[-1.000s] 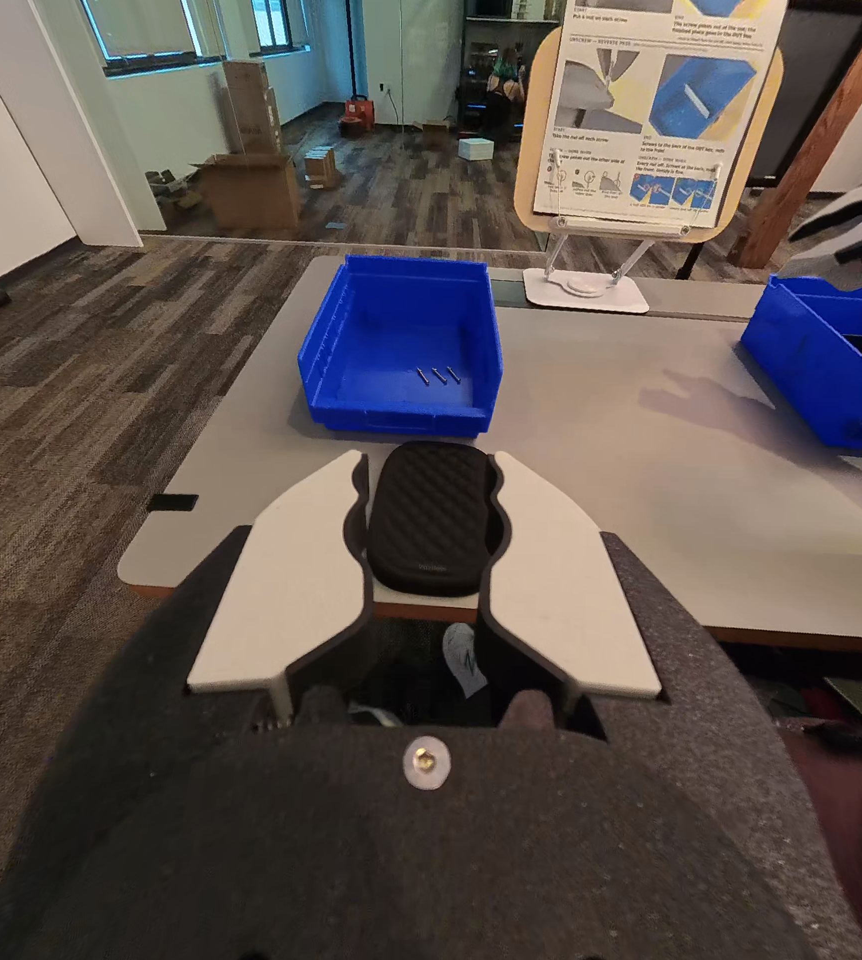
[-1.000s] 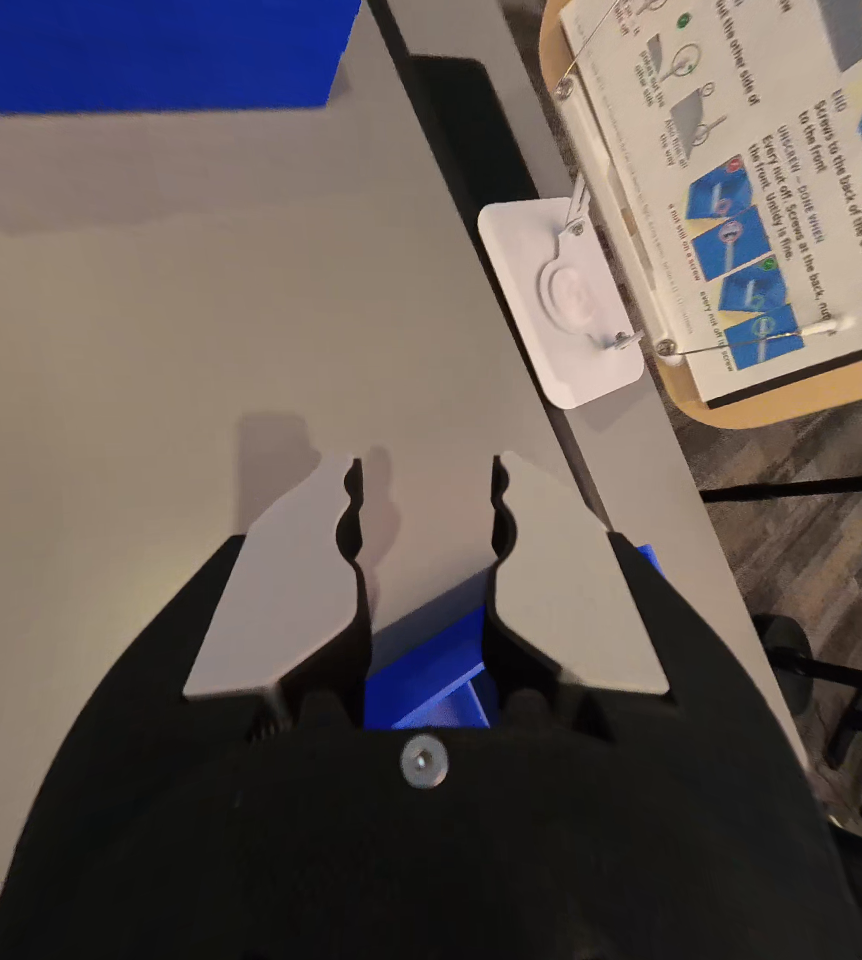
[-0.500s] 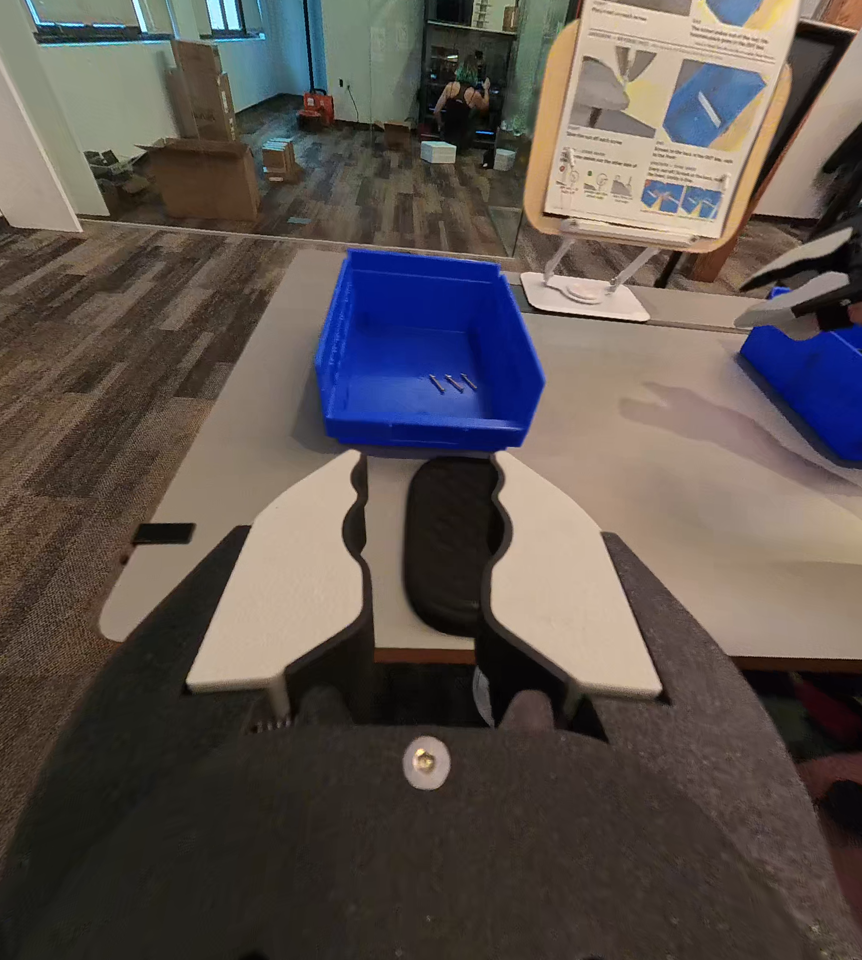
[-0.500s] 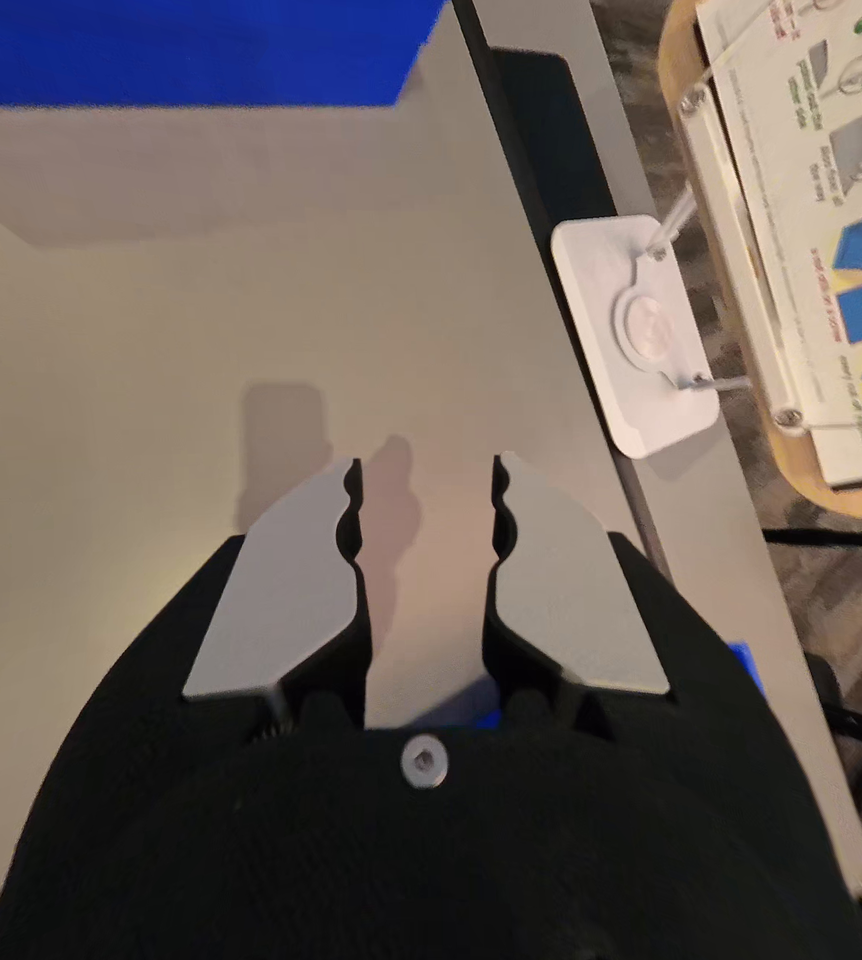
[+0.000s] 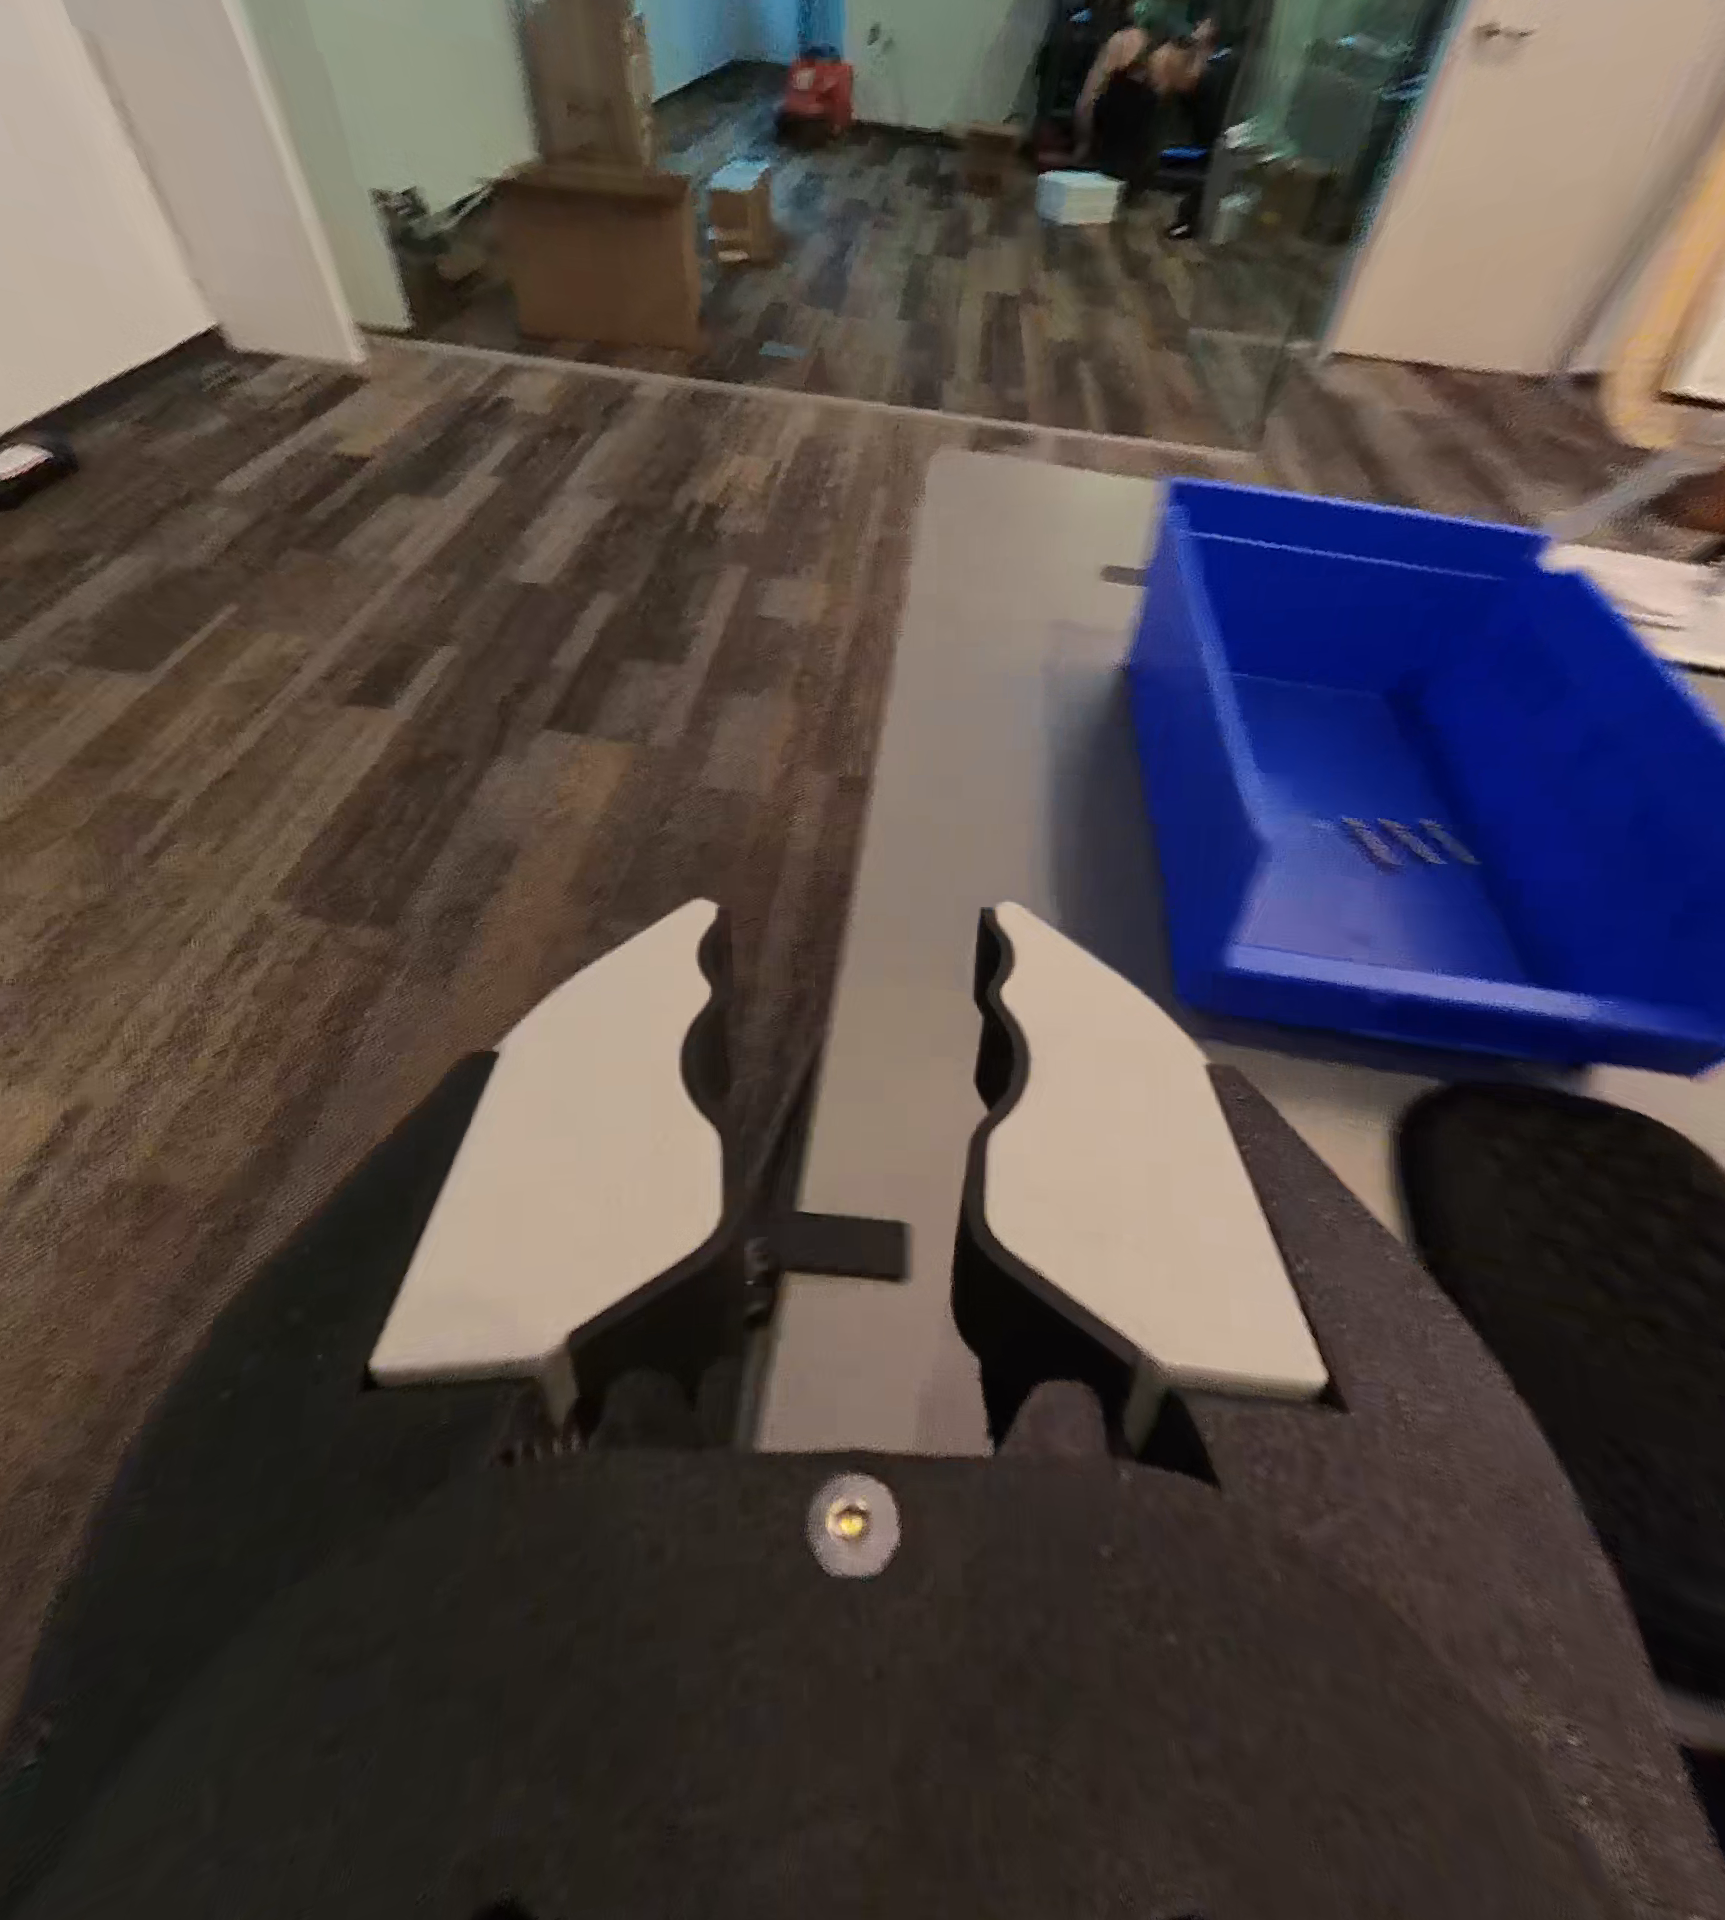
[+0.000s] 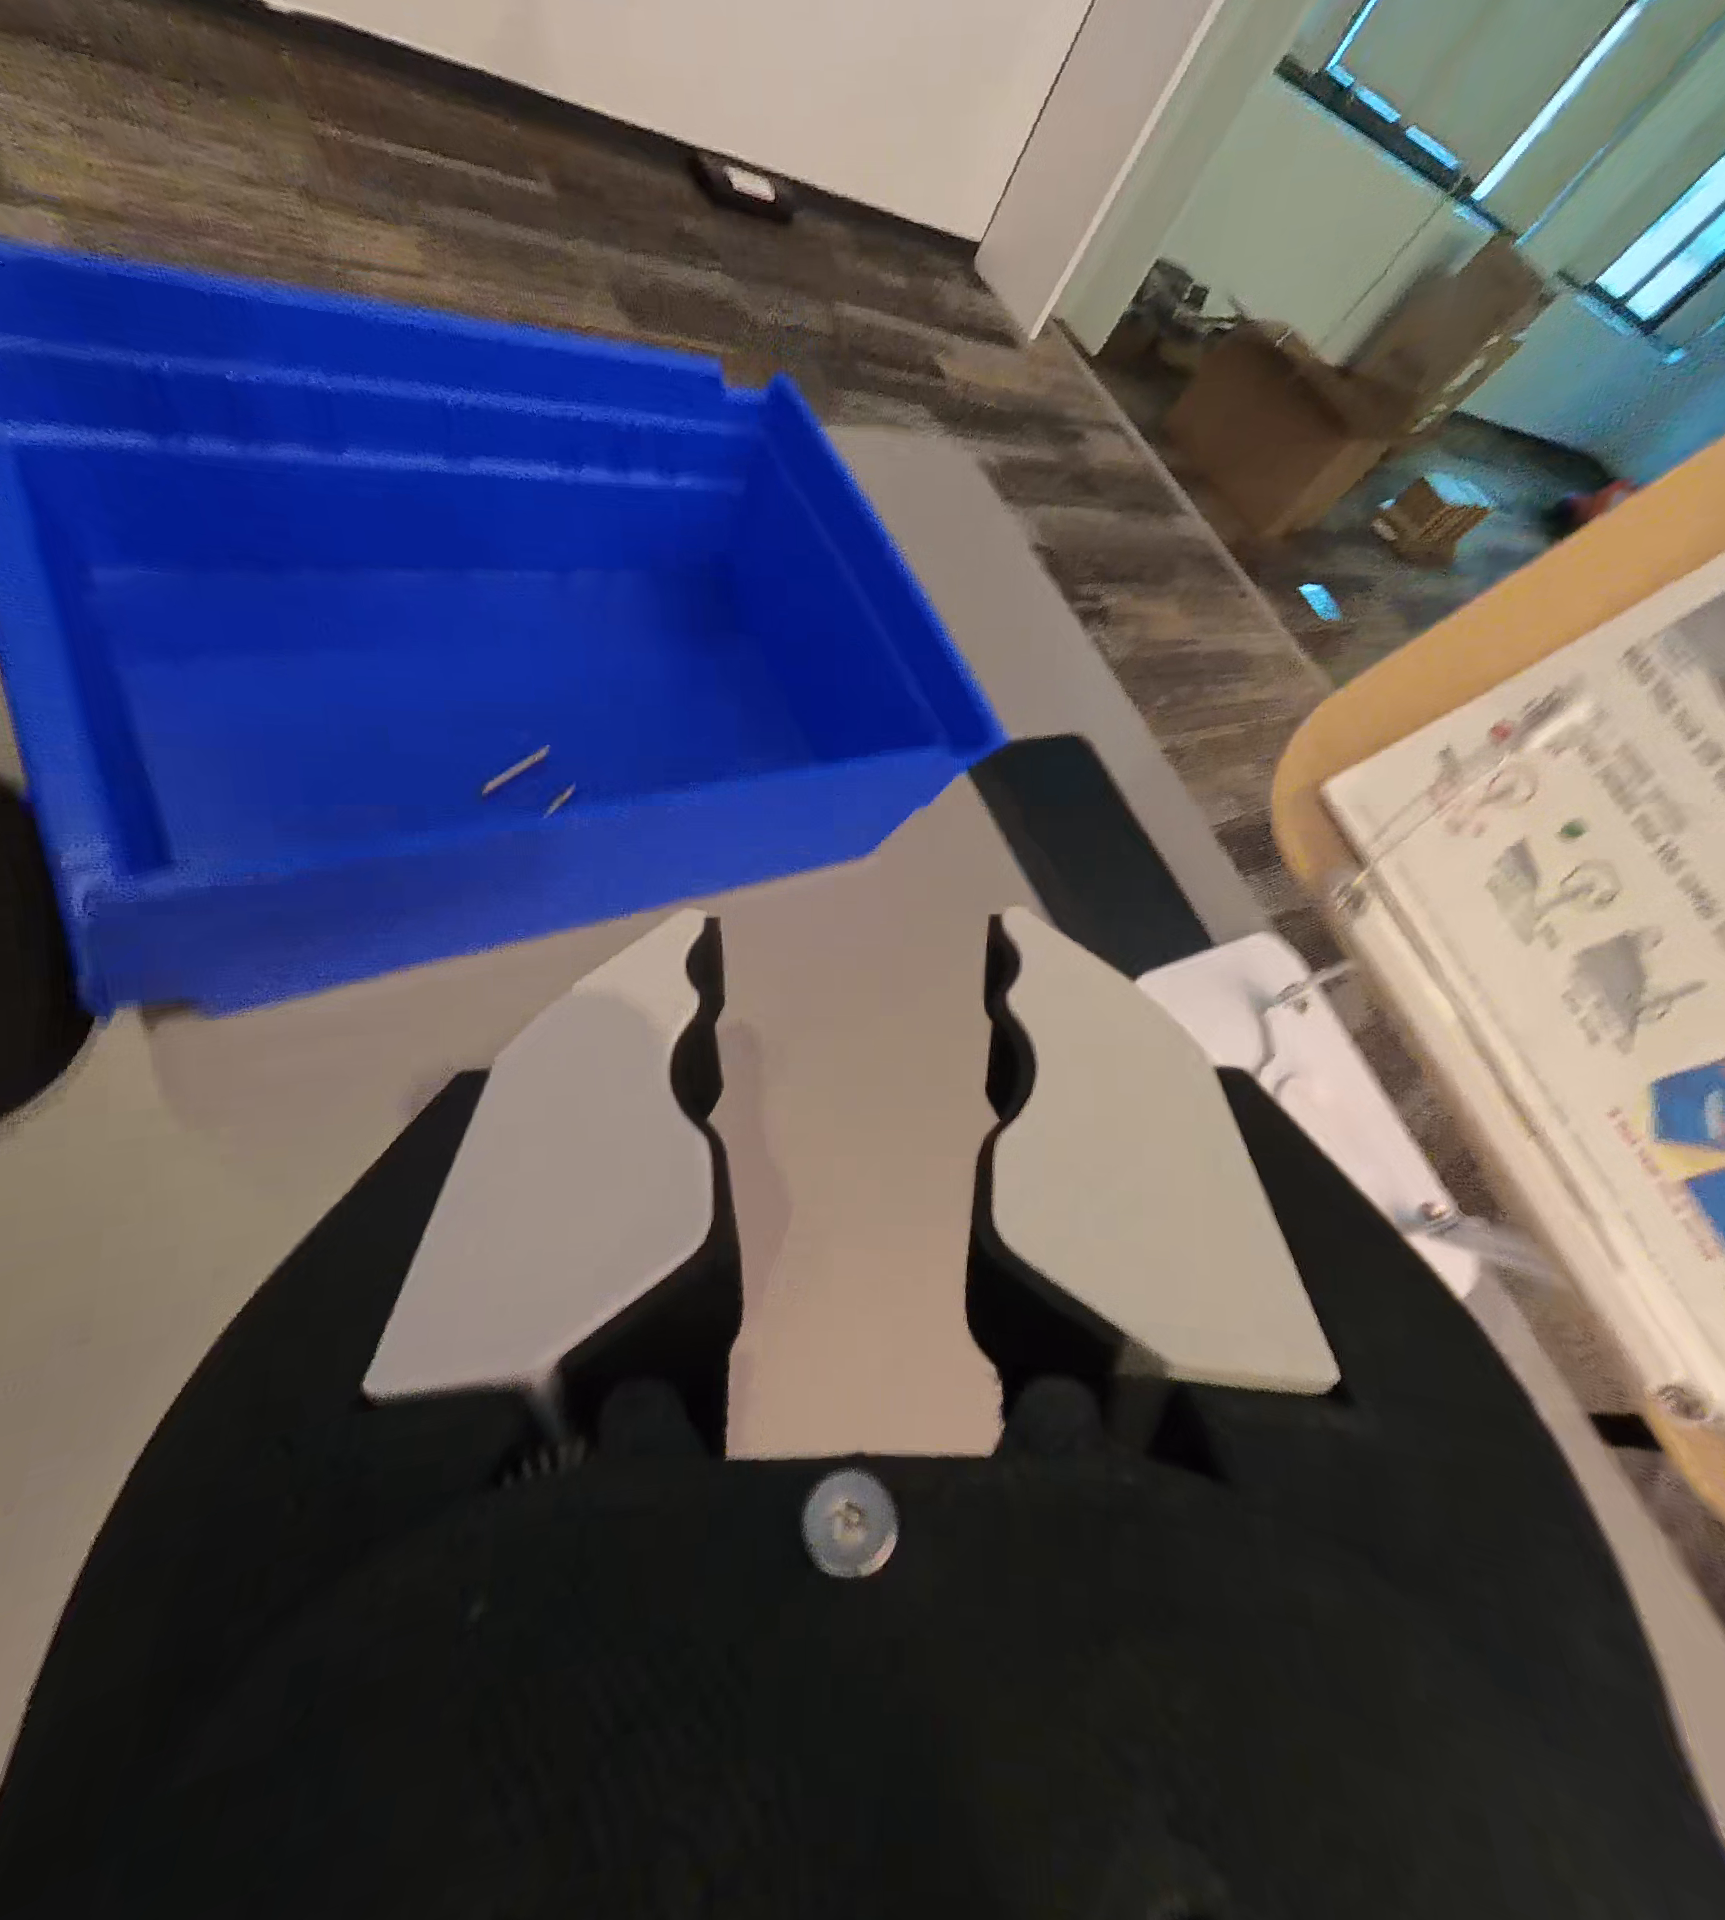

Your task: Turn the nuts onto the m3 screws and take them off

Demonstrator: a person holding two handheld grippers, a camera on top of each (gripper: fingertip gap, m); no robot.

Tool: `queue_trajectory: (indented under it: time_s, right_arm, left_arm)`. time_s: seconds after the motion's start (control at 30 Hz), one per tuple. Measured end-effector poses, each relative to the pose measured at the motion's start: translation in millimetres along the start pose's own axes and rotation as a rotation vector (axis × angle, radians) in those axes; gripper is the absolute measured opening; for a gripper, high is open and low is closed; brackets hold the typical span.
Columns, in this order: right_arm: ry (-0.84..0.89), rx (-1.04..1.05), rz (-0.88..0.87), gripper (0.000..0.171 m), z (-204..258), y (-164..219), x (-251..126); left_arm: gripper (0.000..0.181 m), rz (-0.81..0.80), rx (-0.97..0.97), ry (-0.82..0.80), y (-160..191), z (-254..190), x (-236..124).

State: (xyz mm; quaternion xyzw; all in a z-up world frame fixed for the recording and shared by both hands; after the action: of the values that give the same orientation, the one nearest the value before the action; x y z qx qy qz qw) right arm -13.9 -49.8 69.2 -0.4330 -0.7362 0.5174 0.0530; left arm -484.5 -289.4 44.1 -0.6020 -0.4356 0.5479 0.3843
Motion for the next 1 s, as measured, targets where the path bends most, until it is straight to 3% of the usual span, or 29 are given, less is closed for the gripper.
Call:
queue_trajectory:
  time_s: [0.2, 0.43, 0.73, 0.9, 1.0]
  right_arm:
    - [-0.006, -0.085, -0.036, 0.058, -10.1, -87.9, 34.6]
    - [-0.122, -0.048, -0.005, 0.058, -0.1, -148.0, 43.7]
    - [-0.209, -0.051, 0.053, 0.061, -15.9, -216.4, 46.9]
    - [-0.268, -0.051, 0.035, 0.061, -9.9, -262.8, 47.9]
    - [-0.288, -0.08, 0.025, 0.061, 9.0, -296.7, 36.1]
  left_arm:
    - [0.051, 0.19, 0.069, -0.409, -30.3, 41.4, 14.1]
    - [0.054, 0.302, 0.077, -0.462, -83.7, 38.3, -1.1]
    - [0.055, 0.364, 0.068, -0.544, -168.4, 9.8, -66.4]
    - [0.057, 0.33, 0.073, -0.625, -214.8, 0.5, -126.7]
    - [0.057, 0.279, 0.063, -0.586, -239.9, 8.9, -169.5]
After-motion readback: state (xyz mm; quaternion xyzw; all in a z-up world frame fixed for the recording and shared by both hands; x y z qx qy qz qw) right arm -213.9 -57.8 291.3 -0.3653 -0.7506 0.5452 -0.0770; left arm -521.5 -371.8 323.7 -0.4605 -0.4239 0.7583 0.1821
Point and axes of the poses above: each gripper's, where its closed fingertips meet, x out along the fingers, y out of its underside, z = x × y across the jaws, the point moved 9 cm from there along -x, back along the fingers, and after that the axes turned 5 degrees about y, right-handed, at the moved point
